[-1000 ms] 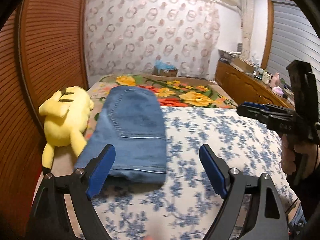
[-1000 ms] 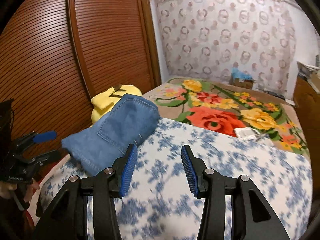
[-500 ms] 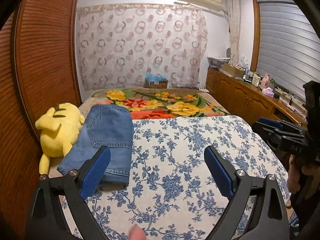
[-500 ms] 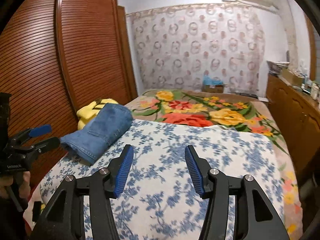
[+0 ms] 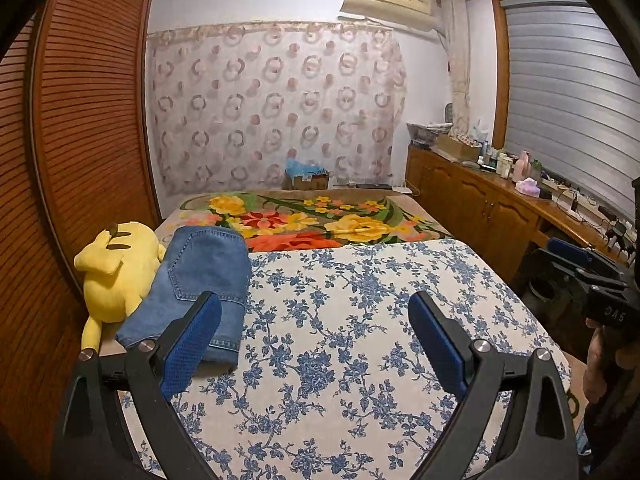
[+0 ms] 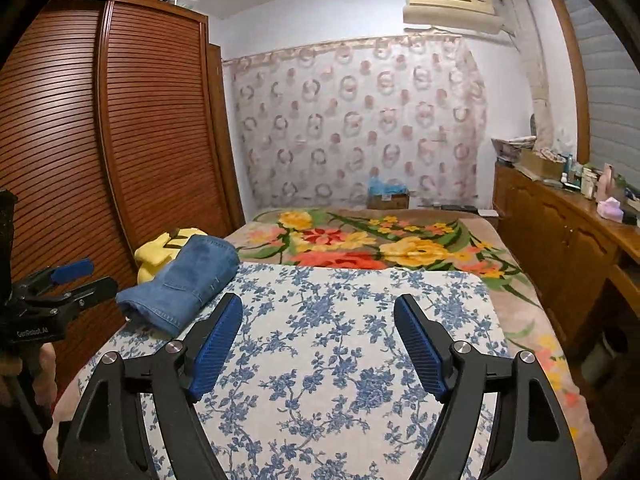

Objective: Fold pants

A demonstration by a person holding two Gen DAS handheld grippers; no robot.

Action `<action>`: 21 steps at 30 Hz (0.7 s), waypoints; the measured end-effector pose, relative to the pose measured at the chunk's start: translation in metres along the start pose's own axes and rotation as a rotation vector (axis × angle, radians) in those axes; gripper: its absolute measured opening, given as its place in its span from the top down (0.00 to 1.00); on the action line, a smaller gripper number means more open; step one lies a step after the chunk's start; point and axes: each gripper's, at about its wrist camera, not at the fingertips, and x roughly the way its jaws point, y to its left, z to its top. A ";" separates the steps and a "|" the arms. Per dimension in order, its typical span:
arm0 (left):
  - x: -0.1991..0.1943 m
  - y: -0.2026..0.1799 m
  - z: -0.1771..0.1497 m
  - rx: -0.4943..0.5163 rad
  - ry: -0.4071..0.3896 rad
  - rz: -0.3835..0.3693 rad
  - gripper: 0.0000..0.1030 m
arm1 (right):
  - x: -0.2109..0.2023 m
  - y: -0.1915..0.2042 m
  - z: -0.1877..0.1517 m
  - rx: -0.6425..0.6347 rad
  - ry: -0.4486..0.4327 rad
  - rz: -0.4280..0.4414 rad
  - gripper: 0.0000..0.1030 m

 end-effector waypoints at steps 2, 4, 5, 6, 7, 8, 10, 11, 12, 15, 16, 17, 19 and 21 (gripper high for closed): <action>-0.001 -0.002 0.000 0.001 -0.001 -0.002 0.08 | -0.003 0.002 0.000 -0.001 -0.004 -0.008 0.23; -0.002 -0.003 0.001 0.004 -0.001 -0.002 0.08 | -0.002 0.003 0.001 -0.003 -0.004 -0.017 0.22; -0.002 -0.003 0.000 0.003 -0.001 -0.002 0.08 | -0.002 0.003 0.001 -0.003 -0.004 -0.017 0.22; -0.002 -0.003 0.000 0.002 -0.001 -0.002 0.08 | -0.001 0.003 0.001 -0.002 -0.002 -0.017 0.22; -0.002 -0.003 0.000 0.002 -0.002 -0.003 0.08 | 0.001 0.004 0.001 0.000 -0.001 -0.020 0.22; -0.003 -0.004 0.000 0.004 -0.001 -0.003 0.08 | 0.000 0.004 0.002 0.001 -0.001 -0.021 0.22; -0.002 -0.004 0.001 0.004 -0.002 -0.005 0.08 | 0.001 0.001 0.003 -0.001 0.000 -0.020 0.22; -0.003 -0.005 0.001 0.004 -0.002 -0.007 0.08 | 0.001 0.002 0.004 -0.002 0.000 -0.022 0.22; -0.004 -0.006 0.001 0.004 -0.002 -0.006 0.08 | 0.002 0.000 0.004 -0.002 0.001 -0.022 0.22; -0.004 -0.005 0.001 0.004 -0.003 -0.009 0.08 | 0.003 -0.002 0.006 -0.003 0.004 -0.020 0.22; -0.004 -0.006 0.001 0.004 -0.002 -0.008 0.08 | 0.003 -0.002 0.006 -0.003 0.004 -0.019 0.22; -0.004 -0.006 0.001 0.005 -0.003 -0.006 0.08 | 0.003 -0.002 0.006 -0.003 0.004 -0.017 0.22; -0.004 -0.006 0.001 0.006 -0.002 -0.007 0.08 | 0.003 -0.002 0.007 -0.001 0.003 -0.018 0.22; -0.004 -0.006 0.001 0.005 -0.004 -0.008 0.08 | 0.004 -0.004 0.006 -0.002 0.004 -0.018 0.22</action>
